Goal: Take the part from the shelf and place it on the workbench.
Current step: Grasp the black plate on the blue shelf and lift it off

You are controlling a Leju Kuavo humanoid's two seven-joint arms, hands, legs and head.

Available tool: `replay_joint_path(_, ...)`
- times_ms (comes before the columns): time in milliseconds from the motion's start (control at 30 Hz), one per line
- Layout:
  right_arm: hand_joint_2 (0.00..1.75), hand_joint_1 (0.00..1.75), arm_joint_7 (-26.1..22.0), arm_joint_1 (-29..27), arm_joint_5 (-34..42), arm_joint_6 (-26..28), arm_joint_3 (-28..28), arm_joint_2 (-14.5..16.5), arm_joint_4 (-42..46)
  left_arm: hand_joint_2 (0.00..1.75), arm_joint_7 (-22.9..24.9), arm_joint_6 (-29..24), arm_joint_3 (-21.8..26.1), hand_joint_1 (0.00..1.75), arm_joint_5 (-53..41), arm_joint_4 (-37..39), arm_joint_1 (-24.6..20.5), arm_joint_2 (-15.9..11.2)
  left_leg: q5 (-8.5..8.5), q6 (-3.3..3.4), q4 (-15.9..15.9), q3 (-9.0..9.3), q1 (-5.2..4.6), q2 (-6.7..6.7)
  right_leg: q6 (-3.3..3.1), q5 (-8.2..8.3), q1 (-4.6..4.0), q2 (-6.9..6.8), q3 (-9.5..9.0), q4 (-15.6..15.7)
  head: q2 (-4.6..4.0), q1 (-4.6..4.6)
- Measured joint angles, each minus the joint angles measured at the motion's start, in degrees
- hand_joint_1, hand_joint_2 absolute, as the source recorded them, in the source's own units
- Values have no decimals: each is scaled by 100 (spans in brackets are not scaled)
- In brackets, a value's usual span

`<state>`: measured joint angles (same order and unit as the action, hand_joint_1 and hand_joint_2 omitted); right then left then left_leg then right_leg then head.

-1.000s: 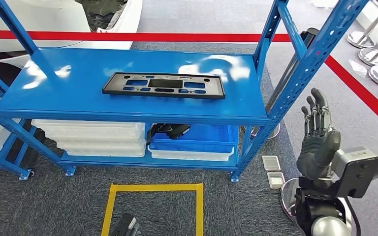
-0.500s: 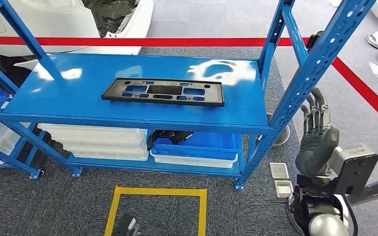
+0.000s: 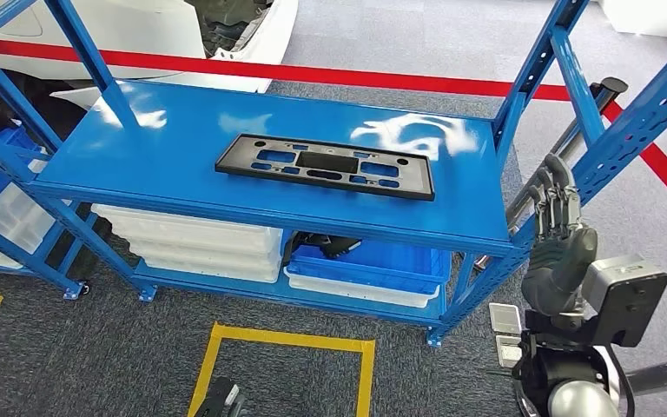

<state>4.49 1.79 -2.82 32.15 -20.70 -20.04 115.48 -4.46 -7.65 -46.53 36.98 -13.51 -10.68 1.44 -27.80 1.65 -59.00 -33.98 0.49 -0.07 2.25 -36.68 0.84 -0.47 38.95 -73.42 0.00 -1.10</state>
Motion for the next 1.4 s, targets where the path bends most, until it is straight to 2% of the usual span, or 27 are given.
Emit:
replay_joint_path(33, 0, 0, 1, -3, 8, 0, -1, 0, -3, 0, 0, 0, 0, 0, 4, 0, 2, 0, -8, 3, -1, 9, 0, -14, 0, 62, 3, 2, 74, -76, 0, -21)
replay_joint_path(67, 0, 0, 0, -3, 16, 0, -2, 0, -5, 0, -1, 0, 0, 0, 7, -1, 2, 0, -17, 0, -2, 25, 2, -31, -7, 229, 6, 4, 37, 76, 0, -41)
replay_joint_path(133, 0, 0, -1, -1, 24, 0, -2, 0, -6, 0, -2, 0, 0, 0, 10, -1, 0, 1, -44, -26, -3, 67, 7, -64, -33, 666, 9, 21, -268, 818, 0, -87)
replay_joint_path(200, 0, 0, -1, 3, 27, 0, -2, -1, -7, 0, -4, 0, 0, 0, 12, -1, -7, 1, -75, -69, -19, 78, -10, -92, -74, 873, -2, 50, -492, 1370, 0, -119)
replay_joint_path(333, 0, 0, -1, 2, 31, -3, -4, -2, -8, 0, -7, -3, -1, 0, 14, -1, -5, -2, -98, 18, -11, 94, -46, -110, -91, 874, -4, 63, -535, 1489, -1, -25)
replay_joint_path(500, 0, 0, -1, 10, 34, -9, -4, -2, -8, 0, -7, -7, -2, 0, 15, 0, -6, -2, -74, -49, 65, 148, -43, -109, -135, 852, -13, 62, -553, 1486, 0, 74)
replay_joint_path(633, 0, 0, -1, 14, 36, -10, -4, -2, -8, 0, -7, -11, -1, 0, 18, 0, -5, -2, -75, -116, 87, 163, -40, -109, -159, 837, -16, 62, -559, 1480, 0, 110)
replay_joint_path(1000, 0, 0, 5, 25, 57, -16, -4, -2, -10, 0, -33, -15, -1, 0, 24, 0, -3, -2, -81, -132, 90, 164, -49, -109, -163, 833, -8, 62, -572, 1489, 0, 104)
replay_joint_path(1200, 0, 0, 10, 23, 61, -3, -4, -2, -12, 0, -33, 4, -2, 0, 12, 0, -6, -2, -114, -77, 39, 159, -94, -112, -113, 845, 35, 58, -596, 1519, 0, 114)
replay_joint_path(1300, 0, 0, 10, 23, 61, 2, -4, -3, -12, 0, -33, 10, -2, 0, 7, -2, -10, -2, -98, -29, 90, 191, -87, -106, -63, 842, 44, 59, -627, 1546, 0, 128)
replay_joint_path(1367, 0, 0, 9, 29, 62, 8, -4, -9, -12, 0, -33, 20, -2, 0, 1, -4, -17, -1, -56, 14, 194, 261, -39, -93, -29, 708, 34, 60, -566, 1343, 0, 105)
replay_joint_path(1400, 0, 0, 8, 31, 66, 10, -4, -12, -13, 0, -33, 25, -1, 0, 0, -4, -20, 0, -40, 30, 234, 292, -17, -86, -15, 560, 36, 60, -440, 1064, 0, 76)
